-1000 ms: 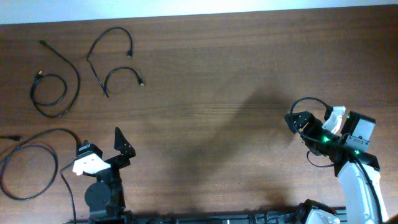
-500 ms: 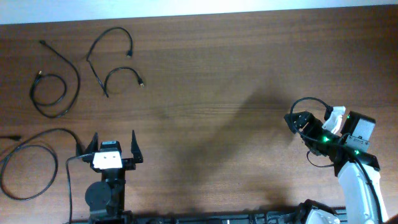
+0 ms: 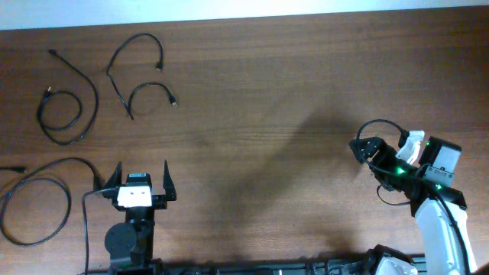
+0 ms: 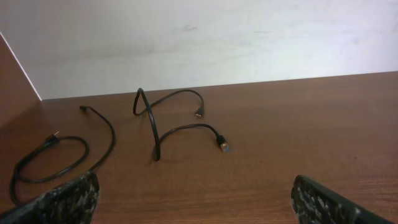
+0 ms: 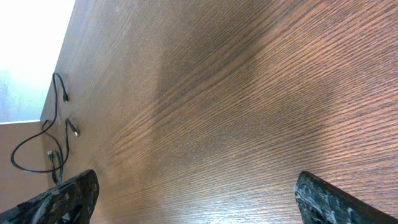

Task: Untangle cables

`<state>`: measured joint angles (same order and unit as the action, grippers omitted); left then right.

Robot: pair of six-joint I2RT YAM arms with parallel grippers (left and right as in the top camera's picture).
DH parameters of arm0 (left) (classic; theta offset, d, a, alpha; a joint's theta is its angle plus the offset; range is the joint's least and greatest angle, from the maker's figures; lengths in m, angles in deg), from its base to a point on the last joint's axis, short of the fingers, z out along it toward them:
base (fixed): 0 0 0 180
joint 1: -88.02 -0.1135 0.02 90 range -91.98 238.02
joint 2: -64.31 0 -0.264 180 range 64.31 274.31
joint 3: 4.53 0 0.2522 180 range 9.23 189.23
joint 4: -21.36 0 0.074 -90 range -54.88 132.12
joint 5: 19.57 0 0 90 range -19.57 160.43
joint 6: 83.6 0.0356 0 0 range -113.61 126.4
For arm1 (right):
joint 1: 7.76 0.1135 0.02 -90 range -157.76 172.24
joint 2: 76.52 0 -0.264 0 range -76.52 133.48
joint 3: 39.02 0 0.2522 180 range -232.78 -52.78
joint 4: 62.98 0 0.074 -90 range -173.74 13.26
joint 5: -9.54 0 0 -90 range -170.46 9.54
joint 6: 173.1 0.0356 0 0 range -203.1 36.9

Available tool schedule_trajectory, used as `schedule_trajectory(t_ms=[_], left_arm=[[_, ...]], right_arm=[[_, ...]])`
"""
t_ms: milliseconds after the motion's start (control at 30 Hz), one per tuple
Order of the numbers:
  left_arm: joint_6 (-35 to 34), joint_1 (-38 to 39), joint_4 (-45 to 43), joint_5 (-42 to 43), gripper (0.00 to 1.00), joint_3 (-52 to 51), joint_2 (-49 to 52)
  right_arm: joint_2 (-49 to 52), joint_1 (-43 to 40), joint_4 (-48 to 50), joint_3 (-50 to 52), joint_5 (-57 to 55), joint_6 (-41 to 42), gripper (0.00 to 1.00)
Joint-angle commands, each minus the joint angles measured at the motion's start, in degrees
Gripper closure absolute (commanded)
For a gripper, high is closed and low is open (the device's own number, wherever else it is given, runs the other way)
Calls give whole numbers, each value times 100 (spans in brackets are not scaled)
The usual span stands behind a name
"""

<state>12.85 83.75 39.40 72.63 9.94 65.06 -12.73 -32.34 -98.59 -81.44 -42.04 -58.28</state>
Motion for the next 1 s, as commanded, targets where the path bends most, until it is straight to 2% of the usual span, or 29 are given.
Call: schedule_trajectory(t_ms=[0, 333, 467, 733, 967], left_arm=[[94, 15, 22, 125, 1, -17, 13], [94, 15, 22, 125, 1, -17, 13], [94, 15, 22, 122, 1, -17, 13], [94, 15, 20, 125, 1, -17, 13], [94, 15, 22, 125, 1, -17, 13]], right_arm=[[-33, -24, 17, -39, -13, -83, 1], [-59, 37, 17, -39, -17, -83, 1], [-286, 651, 20, -39, -59, -85, 1], [-1228, 2170, 13, -39, -2662, -85, 1], [-2347, 2382, -13, -39, -3528, -85, 1]])
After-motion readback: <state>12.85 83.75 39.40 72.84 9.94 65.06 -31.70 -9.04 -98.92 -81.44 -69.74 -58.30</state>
